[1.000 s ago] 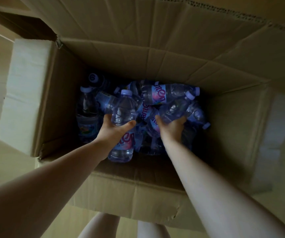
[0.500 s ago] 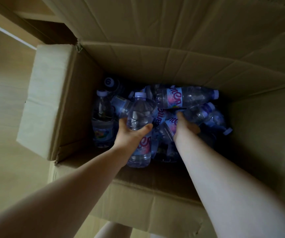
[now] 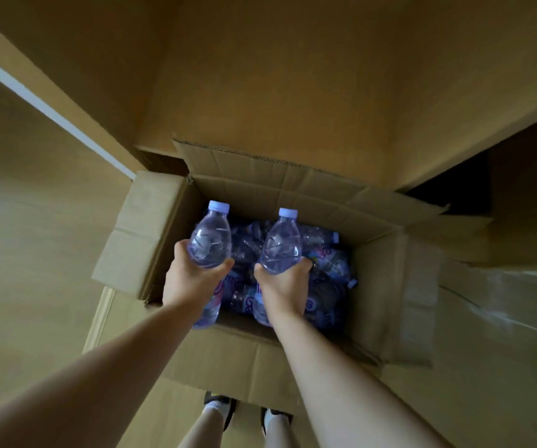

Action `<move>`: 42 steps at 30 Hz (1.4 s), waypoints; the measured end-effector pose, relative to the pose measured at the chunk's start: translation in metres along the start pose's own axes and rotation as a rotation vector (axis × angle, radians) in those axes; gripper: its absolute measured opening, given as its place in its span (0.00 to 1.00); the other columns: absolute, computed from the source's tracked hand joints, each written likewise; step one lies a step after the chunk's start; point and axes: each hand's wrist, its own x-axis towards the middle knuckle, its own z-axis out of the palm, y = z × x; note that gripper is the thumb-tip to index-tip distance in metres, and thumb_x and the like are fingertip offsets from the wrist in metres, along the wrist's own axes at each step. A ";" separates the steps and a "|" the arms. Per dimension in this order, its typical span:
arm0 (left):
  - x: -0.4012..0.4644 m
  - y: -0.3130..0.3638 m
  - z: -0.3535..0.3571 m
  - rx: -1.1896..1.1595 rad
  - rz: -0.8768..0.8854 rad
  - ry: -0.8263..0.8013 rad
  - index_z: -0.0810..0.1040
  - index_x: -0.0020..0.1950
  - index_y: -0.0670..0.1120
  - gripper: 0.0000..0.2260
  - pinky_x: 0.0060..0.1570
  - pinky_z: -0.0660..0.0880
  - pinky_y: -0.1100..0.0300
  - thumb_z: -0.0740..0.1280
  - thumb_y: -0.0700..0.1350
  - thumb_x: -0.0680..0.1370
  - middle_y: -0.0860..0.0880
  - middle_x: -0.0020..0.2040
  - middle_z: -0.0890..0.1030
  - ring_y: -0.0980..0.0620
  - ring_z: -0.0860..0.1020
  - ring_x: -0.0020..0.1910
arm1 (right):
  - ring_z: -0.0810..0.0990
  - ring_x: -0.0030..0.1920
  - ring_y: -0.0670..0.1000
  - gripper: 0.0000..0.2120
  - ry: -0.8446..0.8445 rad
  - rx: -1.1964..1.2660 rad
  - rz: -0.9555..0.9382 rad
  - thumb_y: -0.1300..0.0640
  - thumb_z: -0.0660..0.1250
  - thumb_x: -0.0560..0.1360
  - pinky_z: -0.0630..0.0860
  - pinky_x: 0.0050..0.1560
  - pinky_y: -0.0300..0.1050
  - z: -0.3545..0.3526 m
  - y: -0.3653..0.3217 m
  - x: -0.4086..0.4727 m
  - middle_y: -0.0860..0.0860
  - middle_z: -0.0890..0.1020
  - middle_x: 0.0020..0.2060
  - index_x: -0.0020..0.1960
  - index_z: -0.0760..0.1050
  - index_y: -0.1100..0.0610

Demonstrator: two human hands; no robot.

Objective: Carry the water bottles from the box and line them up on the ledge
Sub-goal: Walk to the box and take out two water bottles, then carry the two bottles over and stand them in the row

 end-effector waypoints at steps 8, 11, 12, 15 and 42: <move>-0.079 0.042 -0.120 -0.157 0.023 0.242 0.66 0.52 0.57 0.21 0.51 0.74 0.52 0.75 0.53 0.68 0.54 0.50 0.77 0.48 0.77 0.49 | 0.80 0.55 0.56 0.31 -0.045 -0.081 -0.311 0.46 0.76 0.68 0.79 0.50 0.49 -0.045 -0.098 -0.119 0.53 0.78 0.57 0.62 0.65 0.57; -0.109 0.059 -0.172 -0.234 0.001 0.362 0.66 0.54 0.57 0.22 0.43 0.69 0.56 0.75 0.54 0.67 0.55 0.51 0.75 0.51 0.74 0.46 | 0.80 0.53 0.56 0.28 -0.086 -0.108 -0.417 0.46 0.76 0.68 0.79 0.49 0.50 -0.056 -0.142 -0.164 0.54 0.79 0.55 0.58 0.66 0.56; -0.118 0.063 -0.190 -0.255 -0.010 0.396 0.66 0.56 0.56 0.23 0.41 0.67 0.57 0.74 0.55 0.67 0.56 0.52 0.75 0.52 0.73 0.45 | 0.80 0.53 0.57 0.27 -0.093 -0.115 -0.443 0.46 0.76 0.68 0.78 0.49 0.50 -0.057 -0.157 -0.180 0.54 0.79 0.55 0.57 0.65 0.55; -0.142 0.068 -0.245 -0.322 -0.033 0.488 0.66 0.62 0.57 0.28 0.42 0.69 0.56 0.74 0.57 0.66 0.56 0.55 0.76 0.51 0.76 0.48 | 0.80 0.53 0.60 0.28 -0.132 -0.117 -0.513 0.45 0.75 0.69 0.76 0.47 0.48 -0.049 -0.197 -0.231 0.56 0.79 0.54 0.57 0.63 0.57; -0.244 -0.147 -0.679 -0.427 -0.612 1.265 0.65 0.60 0.46 0.30 0.47 0.73 0.51 0.70 0.64 0.69 0.46 0.56 0.77 0.42 0.79 0.51 | 0.75 0.53 0.52 0.34 -0.850 -0.287 -1.312 0.45 0.74 0.70 0.75 0.54 0.49 0.233 -0.304 -0.680 0.52 0.73 0.58 0.68 0.62 0.58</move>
